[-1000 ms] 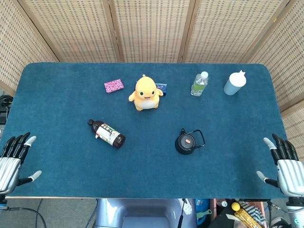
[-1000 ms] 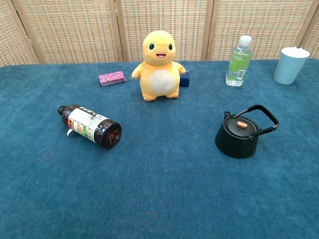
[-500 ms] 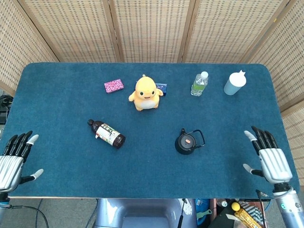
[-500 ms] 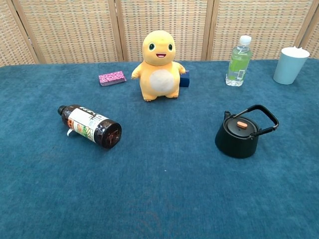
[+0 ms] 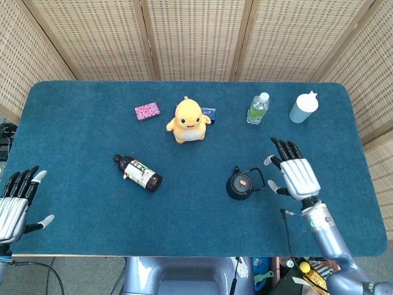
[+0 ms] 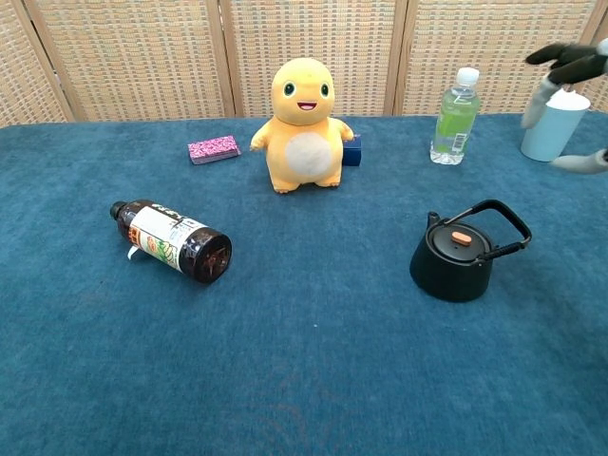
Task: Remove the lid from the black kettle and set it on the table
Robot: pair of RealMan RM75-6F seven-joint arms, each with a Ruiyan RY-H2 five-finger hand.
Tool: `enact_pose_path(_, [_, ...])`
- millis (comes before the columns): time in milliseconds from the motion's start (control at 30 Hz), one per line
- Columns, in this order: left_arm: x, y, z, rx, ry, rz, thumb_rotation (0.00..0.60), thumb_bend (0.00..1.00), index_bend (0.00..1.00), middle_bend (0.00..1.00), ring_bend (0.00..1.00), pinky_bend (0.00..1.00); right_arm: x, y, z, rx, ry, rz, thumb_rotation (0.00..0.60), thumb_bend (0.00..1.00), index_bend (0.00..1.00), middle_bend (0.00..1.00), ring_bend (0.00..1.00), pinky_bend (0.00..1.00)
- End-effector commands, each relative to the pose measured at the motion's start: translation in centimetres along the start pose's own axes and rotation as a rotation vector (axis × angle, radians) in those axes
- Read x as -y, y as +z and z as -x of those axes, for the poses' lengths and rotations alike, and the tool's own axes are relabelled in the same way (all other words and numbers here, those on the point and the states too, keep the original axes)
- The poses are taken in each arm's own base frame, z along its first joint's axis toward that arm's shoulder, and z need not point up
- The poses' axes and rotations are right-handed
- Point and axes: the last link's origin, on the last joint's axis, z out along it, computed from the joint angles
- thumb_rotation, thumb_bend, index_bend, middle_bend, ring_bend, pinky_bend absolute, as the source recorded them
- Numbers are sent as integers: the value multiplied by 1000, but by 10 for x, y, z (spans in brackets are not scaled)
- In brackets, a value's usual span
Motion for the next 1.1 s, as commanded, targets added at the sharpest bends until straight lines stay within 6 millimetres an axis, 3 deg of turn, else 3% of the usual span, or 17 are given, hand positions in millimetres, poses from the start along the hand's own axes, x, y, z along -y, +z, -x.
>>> enact_pose_path(33, [2,1,-1,-3,-5,-6,600,130,0,0,0,0,32,31,22,62,19,40,600,473,423,0,0,0])
enact_pose_path(400, [6,2,-3,1,-22,-13,600,130,0,0,0,0,53,38,60,168,0,161,600,486,439,0,0,0])
enact_pose_path(1100, [5,1,0,14,-11,-15,600,130,0,0,0,0,56,34,85,202,24,226,600,505,478,0,0,0])
